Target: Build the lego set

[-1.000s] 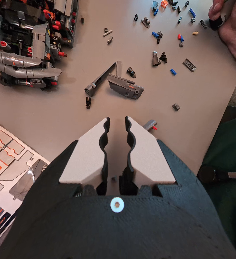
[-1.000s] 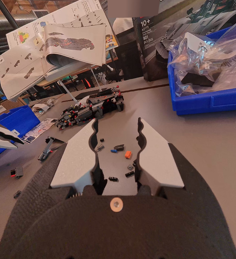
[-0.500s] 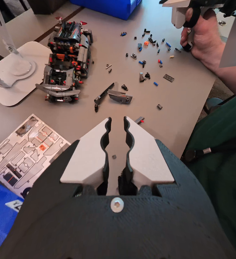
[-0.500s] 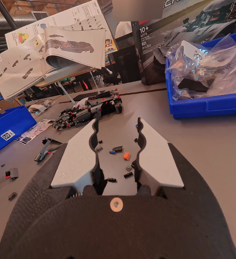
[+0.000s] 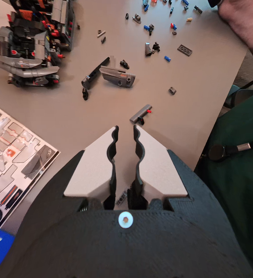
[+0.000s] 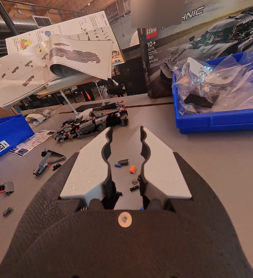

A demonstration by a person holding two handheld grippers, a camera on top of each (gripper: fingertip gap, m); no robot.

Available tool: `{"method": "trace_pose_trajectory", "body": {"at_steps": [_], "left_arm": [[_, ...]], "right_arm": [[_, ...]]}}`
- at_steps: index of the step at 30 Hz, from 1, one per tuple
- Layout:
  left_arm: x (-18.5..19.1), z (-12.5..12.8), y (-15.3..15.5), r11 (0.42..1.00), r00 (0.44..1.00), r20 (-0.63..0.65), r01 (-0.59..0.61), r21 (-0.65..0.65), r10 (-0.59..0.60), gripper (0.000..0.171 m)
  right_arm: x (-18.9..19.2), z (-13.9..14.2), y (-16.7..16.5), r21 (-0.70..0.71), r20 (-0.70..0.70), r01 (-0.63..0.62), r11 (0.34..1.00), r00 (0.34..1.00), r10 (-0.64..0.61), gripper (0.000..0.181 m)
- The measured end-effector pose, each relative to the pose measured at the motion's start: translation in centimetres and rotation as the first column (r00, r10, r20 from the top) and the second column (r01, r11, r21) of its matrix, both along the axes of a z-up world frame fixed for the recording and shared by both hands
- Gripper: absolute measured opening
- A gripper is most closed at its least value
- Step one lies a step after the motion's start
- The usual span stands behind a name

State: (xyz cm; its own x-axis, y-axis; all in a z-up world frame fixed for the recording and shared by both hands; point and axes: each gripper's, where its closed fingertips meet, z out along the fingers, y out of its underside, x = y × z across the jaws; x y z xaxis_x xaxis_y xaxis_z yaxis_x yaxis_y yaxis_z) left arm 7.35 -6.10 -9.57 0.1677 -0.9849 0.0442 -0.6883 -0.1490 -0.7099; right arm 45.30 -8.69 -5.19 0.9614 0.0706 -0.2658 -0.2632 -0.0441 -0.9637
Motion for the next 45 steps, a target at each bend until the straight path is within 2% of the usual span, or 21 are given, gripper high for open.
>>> {"method": "trace_pose_trajectory", "body": {"at_steps": [9,18,26,31,35,39,45], "left_arm": [[2.6,-3.1,-1.1,0.997,0.996,-0.038,0.079,-0.019,-0.08,0.026],[3.1,-5.0,-2.1,0.991,0.989,-0.08,0.124,-0.042,-0.127,0.035],[3.3,-5.4,-3.5,0.98,0.976,-0.099,0.192,-0.054,-0.196,0.034],[3.6,-4.4,-2.6,0.987,0.986,-0.053,0.159,-0.027,-0.161,0.036],[3.6,-4.8,-2.5,0.986,0.984,-0.067,0.161,-0.033,-0.163,0.038],[3.8,-5.7,-3.7,0.978,0.973,-0.104,0.204,-0.036,-0.206,0.037],[3.9,-5.4,-5.4,0.964,0.962,-0.076,0.259,-0.055,-0.263,0.035]], "right_arm": [[0.3,-0.1,-0.1,-0.003,-0.027,0.002,1.0,1.0,-0.002,0.036],[0.8,0.2,-0.4,0.019,-0.054,0.015,1.0,0.998,-0.014,0.037],[1.9,0.7,-1.0,0.052,-0.092,0.054,0.997,0.995,-0.049,0.037],[2.1,0.6,-1.1,0.049,-0.094,0.064,0.997,0.994,-0.059,0.037],[2.2,0.6,-1.1,0.049,-0.101,0.064,0.997,0.993,-0.059,0.037],[1.9,0.4,-0.9,0.036,-0.086,0.057,0.998,0.995,-0.054,0.037],[2.0,0.4,-0.9,0.036,-0.083,0.063,0.997,0.995,-0.06,0.037]]}}
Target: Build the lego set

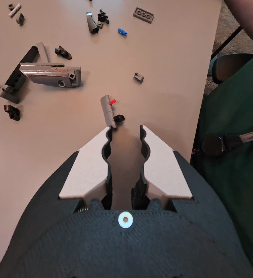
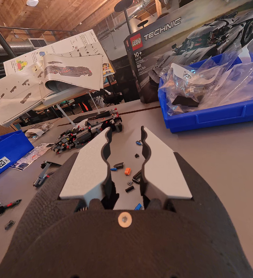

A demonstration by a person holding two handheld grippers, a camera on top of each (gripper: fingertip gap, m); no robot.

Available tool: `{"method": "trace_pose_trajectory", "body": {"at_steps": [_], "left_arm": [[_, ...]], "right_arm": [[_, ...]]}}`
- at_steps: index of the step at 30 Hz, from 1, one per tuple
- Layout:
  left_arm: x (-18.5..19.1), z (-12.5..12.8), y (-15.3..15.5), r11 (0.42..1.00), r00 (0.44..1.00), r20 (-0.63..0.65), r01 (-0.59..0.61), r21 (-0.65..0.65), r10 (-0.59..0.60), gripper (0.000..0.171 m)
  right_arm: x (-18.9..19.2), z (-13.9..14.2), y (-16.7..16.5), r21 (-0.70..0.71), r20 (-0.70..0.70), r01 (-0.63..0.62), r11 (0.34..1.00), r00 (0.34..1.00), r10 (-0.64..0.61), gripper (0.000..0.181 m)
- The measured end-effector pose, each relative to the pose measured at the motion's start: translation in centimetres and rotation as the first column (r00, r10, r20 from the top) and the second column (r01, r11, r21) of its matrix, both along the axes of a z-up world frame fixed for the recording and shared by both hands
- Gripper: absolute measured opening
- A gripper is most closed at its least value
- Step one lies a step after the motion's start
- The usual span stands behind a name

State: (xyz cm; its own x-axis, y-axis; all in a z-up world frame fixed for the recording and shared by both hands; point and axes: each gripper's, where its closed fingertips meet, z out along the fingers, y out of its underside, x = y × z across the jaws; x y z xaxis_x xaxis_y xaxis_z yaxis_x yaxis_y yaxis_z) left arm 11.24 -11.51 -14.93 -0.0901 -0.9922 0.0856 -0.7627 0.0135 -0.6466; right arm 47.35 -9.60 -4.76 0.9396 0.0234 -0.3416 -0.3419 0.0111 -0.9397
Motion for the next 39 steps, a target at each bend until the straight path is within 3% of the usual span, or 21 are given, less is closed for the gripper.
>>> {"method": "trace_pose_trajectory", "body": {"at_steps": [5,11,17,21,26,28,32,39], "left_arm": [[-0.7,1.7,0.3,1.0,0.998,0.054,-0.028,0.01,0.028,0.032],[-2.9,5.6,0.7,0.997,0.988,0.144,-0.066,0.04,0.06,0.029],[-8.2,10.4,1.7,0.976,0.979,0.178,-0.133,0.173,0.102,0.024],[-15.2,13.8,4.9,0.904,0.953,0.171,-0.292,0.311,0.25,0.022],[-26.0,16.3,10.0,0.727,0.851,0.118,-0.502,0.468,0.512,0.02],[-29.3,16.5,11.4,0.672,0.803,0.096,-0.551,0.495,0.588,0.02],[-33.3,15.2,13.2,0.631,0.758,0.026,-0.56,0.537,0.651,0.019],[-36.4,12.3,15.2,0.646,0.734,-0.071,-0.541,0.539,0.675,0.017]], "right_arm": [[0.0,-0.2,0.1,-0.009,0.003,0.001,1.0,1.0,-0.001,0.036],[-0.2,-1.0,0.5,-0.048,0.004,-0.011,0.999,1.0,0.011,0.038],[-0.5,-1.7,1.0,-0.081,0.004,-0.029,0.996,1.0,0.029,0.039],[-0.7,-2.0,1.3,-0.109,0.022,-0.025,0.994,0.999,0.028,0.041],[-0.5,-2.4,1.5,-0.136,0.028,-0.011,0.991,1.0,0.015,0.043],[-0.5,-2.5,1.6,-0.145,0.03,-0.007,0.989,0.999,0.011,0.043],[-0.2,-2.6,1.6,-0.149,0.009,0.0,0.989,1.0,0.001,0.044],[-0.4,-3.1,1.9,-0.19,0.04,0.009,0.982,0.999,-0.002,0.046]]}}
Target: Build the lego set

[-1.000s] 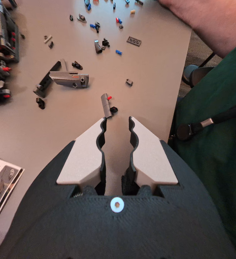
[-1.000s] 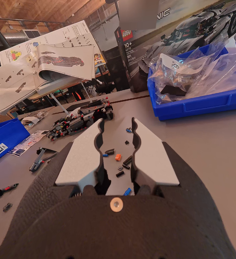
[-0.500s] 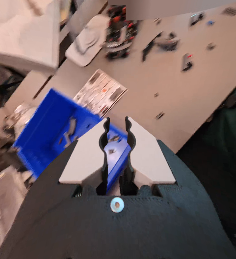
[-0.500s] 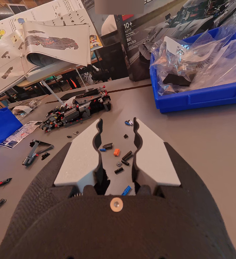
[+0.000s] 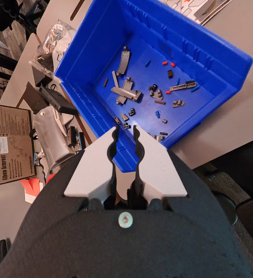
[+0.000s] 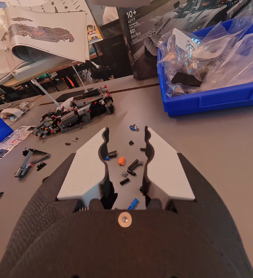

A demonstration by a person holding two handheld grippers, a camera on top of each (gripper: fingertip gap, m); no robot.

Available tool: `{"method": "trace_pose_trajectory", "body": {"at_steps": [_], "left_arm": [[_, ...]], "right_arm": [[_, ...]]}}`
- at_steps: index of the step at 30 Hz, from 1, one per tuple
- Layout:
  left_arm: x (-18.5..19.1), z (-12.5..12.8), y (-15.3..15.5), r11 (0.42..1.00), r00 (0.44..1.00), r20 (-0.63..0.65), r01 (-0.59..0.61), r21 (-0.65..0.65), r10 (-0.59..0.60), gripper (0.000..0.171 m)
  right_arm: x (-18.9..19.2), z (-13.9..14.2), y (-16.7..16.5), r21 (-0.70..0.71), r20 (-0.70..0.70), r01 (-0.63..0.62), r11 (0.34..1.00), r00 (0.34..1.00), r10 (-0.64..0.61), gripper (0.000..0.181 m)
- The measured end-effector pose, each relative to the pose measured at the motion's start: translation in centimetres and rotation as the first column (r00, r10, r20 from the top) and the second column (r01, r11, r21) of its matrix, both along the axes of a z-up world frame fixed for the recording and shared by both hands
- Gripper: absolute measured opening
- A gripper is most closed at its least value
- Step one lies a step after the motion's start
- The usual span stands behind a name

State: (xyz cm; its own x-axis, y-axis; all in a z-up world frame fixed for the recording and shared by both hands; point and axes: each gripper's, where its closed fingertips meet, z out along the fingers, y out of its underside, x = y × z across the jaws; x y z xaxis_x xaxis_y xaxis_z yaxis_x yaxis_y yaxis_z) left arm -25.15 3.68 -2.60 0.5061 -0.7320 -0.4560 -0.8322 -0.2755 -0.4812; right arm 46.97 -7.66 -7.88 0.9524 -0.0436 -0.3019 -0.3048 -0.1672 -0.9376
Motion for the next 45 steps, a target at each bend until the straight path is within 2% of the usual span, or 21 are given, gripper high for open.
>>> {"method": "trace_pose_trajectory", "body": {"at_steps": [6,12,25,38,45], "left_arm": [[-1.1,-1.1,1.3,1.0,1.0,0.026,-0.013,-0.012,0.014,0.017],[-1.6,-2.3,2.2,0.999,0.999,0.033,-0.011,-0.031,0.012,0.018],[-2.8,-3.4,3.2,0.999,0.999,0.039,-0.019,-0.03,0.02,0.018],[-1.8,-3.9,2.5,0.999,0.998,0.047,0.032,-0.042,-0.03,0.017],[0.6,-4.3,1.7,0.992,0.992,0.066,0.11,-0.063,-0.106,0.016]], "right_arm": [[-0.2,-0.4,0.3,-0.036,0.025,-0.001,0.999,1.0,0.002,0.047],[0.5,-0.2,0.0,-0.005,-0.04,0.013,1.0,0.999,-0.013,0.05],[0.4,-0.5,0.2,-0.027,-0.035,0.008,1.0,0.999,-0.009,0.053],[0.1,-0.9,0.5,-0.057,-0.012,0.002,0.998,1.0,-0.002,0.053],[0.0,-0.9,0.5,-0.061,-0.012,-0.002,0.998,1.0,0.001,0.053]]}}
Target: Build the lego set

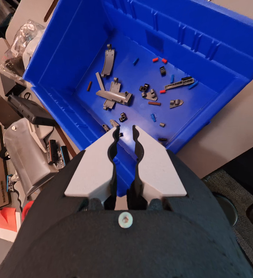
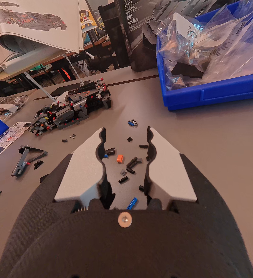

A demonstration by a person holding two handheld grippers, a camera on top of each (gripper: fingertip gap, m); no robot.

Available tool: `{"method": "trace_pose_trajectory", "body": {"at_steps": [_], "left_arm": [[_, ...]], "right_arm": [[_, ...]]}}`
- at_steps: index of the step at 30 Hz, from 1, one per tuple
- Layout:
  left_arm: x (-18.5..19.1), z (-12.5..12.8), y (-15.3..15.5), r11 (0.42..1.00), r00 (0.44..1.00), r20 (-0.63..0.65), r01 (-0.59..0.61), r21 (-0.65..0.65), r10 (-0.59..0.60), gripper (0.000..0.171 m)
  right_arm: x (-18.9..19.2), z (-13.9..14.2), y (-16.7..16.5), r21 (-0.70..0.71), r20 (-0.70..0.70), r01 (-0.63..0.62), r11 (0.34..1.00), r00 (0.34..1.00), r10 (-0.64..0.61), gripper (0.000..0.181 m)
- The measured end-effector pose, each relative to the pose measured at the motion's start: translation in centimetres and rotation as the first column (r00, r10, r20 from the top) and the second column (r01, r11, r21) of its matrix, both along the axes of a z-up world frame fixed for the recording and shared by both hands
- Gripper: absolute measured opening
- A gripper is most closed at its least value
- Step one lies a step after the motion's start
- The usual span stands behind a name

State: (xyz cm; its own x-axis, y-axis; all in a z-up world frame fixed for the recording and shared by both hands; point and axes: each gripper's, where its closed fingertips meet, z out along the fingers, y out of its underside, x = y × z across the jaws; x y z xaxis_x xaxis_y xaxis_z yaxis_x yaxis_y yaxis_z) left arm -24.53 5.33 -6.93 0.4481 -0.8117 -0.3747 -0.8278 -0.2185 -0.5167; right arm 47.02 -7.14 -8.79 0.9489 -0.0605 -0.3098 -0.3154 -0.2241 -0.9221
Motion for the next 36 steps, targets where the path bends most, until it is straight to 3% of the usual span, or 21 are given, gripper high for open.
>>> {"method": "trace_pose_trajectory", "body": {"at_steps": [11,36], "left_arm": [[1.0,-1.8,-0.2,0.998,0.999,-0.027,0.027,-0.059,-0.028,0.018],[-0.7,-1.9,0.7,0.998,0.995,-0.101,-0.027,-0.048,0.022,0.019]], "right_arm": [[-0.1,-0.1,0.1,-0.008,0.004,-0.002,1.0,1.0,0.002,0.054],[-0.1,-0.1,0.1,-0.008,0.005,-0.008,1.0,1.0,0.008,0.054]]}}
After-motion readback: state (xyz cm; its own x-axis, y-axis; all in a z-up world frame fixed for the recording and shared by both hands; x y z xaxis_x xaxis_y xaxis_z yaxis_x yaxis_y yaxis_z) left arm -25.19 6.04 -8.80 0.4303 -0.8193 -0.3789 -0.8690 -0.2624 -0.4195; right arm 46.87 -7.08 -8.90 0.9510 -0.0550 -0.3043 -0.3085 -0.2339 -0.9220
